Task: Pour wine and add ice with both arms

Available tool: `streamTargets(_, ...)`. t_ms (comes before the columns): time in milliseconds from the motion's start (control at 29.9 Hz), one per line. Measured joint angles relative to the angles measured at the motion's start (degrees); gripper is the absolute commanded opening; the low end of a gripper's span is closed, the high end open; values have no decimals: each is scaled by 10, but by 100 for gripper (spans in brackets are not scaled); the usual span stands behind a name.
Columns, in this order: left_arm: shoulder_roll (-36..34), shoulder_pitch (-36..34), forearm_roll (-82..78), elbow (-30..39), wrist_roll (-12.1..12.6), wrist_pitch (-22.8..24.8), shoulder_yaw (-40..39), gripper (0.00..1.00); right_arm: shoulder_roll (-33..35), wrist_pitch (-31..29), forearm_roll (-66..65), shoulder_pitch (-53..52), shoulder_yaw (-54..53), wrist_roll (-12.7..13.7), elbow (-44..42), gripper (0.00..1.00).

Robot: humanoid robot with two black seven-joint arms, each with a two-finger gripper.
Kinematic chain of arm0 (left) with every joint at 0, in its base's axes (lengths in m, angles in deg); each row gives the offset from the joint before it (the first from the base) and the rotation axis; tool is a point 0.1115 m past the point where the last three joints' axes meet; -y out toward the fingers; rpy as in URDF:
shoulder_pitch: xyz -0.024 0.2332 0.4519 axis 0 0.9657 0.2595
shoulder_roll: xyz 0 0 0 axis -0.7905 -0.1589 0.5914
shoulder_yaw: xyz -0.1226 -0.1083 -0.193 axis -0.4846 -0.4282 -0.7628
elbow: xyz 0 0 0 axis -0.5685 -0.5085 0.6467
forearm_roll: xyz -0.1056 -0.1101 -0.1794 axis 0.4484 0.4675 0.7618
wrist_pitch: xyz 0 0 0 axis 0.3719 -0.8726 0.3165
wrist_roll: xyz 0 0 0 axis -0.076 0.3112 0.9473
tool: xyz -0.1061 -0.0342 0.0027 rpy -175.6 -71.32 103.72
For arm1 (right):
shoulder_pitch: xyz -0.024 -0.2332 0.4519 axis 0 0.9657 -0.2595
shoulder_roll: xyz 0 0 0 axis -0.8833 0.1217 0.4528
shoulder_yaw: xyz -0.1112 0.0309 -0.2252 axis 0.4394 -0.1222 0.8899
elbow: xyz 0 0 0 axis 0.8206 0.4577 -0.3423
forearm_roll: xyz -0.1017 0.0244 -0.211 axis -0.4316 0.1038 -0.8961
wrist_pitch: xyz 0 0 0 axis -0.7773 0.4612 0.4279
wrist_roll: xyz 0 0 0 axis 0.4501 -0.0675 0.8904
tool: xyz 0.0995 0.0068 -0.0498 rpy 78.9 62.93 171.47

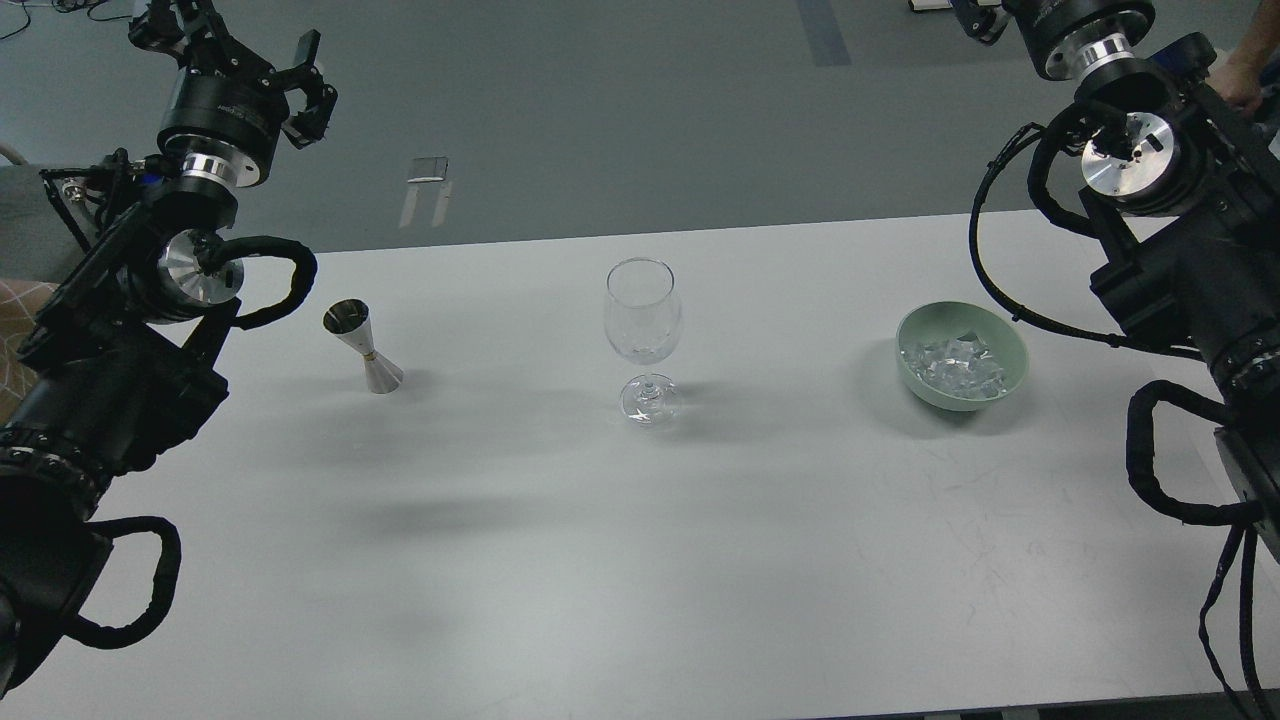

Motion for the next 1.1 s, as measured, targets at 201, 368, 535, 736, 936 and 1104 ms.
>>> streamTargets(201,-48,40,20,107,-1,-2,-3,98,1,2,0,11,0,0,20,100)
streamTargets(368,-104,99,70,179,4,-6,-4,98,15,3,2,20,-2,0,27,100)
streamTargets(535,-140,178,117,236,10,-7,-42,98,20,3,4,35,-2,0,47,100)
streamTargets(736,-189,270,129,321,31,-13,-106,98,20,2,4,41,0,0,58,100)
streamTargets(936,-205,353,203,389,48,-26,-168,98,21,2,4,44,1,0,59,100)
streamTargets(1104,-211,442,224,466,49,-40,-227,98,21,1,4,50,0,0,60,100)
